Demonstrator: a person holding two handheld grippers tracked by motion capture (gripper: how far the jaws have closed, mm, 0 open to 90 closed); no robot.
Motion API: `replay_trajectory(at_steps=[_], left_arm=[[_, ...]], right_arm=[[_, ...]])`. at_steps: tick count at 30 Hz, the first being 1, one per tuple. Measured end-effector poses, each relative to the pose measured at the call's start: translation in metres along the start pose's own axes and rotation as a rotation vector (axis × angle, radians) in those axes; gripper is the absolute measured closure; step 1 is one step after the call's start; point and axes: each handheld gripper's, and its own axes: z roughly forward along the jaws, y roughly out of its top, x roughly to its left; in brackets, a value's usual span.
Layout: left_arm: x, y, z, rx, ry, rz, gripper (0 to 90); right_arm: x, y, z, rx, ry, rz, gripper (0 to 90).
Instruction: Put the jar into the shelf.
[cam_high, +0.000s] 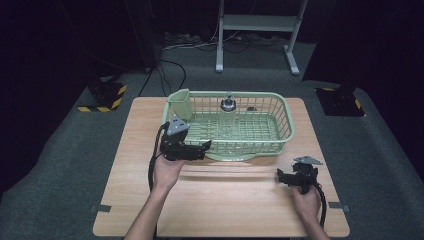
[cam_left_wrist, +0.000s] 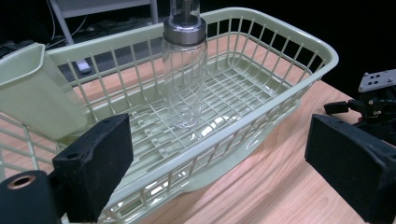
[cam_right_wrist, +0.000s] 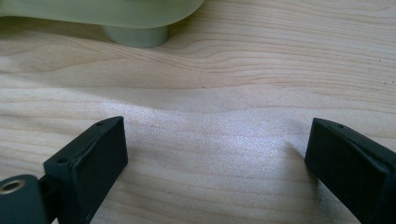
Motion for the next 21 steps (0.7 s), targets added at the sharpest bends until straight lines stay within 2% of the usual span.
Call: replay_trajectory(at_steps=[21], left_arm=[[0.0, -0.026, -0.013, -0.026, 0.026, -0.021, 8.4]], right_arm=[[0.0, 0.0, 0.0, 0.0, 0.0, 0.0, 5.5]])
